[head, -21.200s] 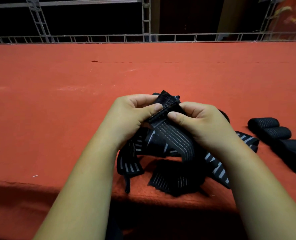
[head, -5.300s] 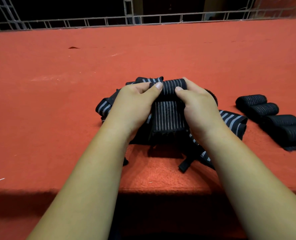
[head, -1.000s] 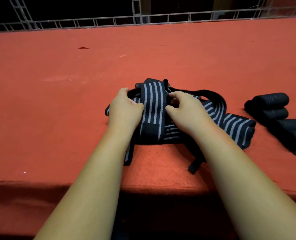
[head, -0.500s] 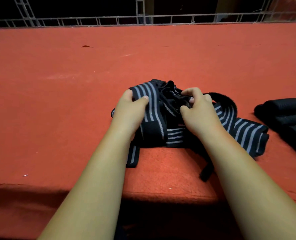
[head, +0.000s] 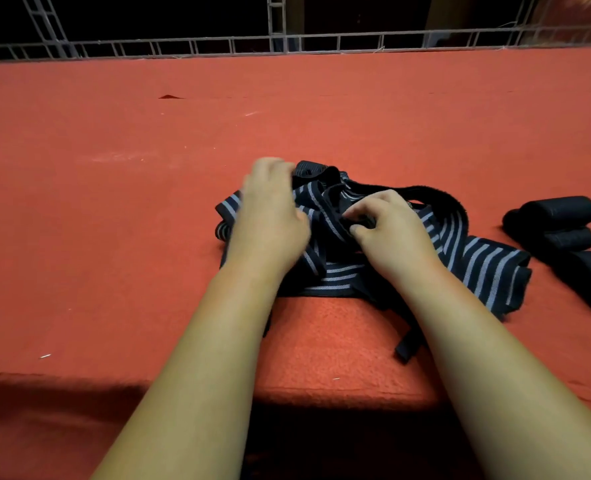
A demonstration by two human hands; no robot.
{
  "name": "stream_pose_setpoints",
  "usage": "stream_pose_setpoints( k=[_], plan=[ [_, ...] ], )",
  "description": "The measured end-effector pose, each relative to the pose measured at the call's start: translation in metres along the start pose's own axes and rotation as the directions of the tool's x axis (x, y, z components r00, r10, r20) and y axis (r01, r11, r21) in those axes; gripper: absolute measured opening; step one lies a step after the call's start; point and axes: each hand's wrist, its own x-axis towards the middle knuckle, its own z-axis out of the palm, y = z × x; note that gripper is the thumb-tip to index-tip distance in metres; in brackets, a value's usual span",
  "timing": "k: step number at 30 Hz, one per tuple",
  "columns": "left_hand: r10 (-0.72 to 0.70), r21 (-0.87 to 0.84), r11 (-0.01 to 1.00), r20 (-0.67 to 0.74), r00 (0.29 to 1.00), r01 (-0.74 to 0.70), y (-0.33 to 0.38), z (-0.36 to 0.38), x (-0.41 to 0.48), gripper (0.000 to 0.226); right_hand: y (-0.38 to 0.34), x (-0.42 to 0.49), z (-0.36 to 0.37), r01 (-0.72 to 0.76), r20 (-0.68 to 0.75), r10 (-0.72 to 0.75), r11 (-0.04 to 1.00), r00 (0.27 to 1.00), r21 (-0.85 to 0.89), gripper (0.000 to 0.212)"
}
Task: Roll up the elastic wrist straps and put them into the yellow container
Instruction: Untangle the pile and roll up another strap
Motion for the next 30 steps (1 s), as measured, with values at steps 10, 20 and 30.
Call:
stream_pose_setpoints(
  k=[10,20,30],
  plan=[
    [0.012,0.299,0.953,0.153,0.988,-0.058,0.025,0.033,-0.006,0.041,0.015,0.001,0.0,-0.122,-0.071,0.113,0.983,0.991,-0.134,0.02],
    [-0.094,0.388,0.922,0.235,0.968,-0.005,0.031,0.043,-0.009,0.066,0.011,0.0,-0.013,-0.129,-0.087,0.149,0.972,0.985,0.198,0.012],
    [-0.108,-0.283,0.944,0.216,0.97,0.168,0.023,0.041,-0.001,0.023,-0.006,-0.009,-0.04,-0.155,-0.096,0.229,0.86,0.969,0.487,0.023]
  ],
)
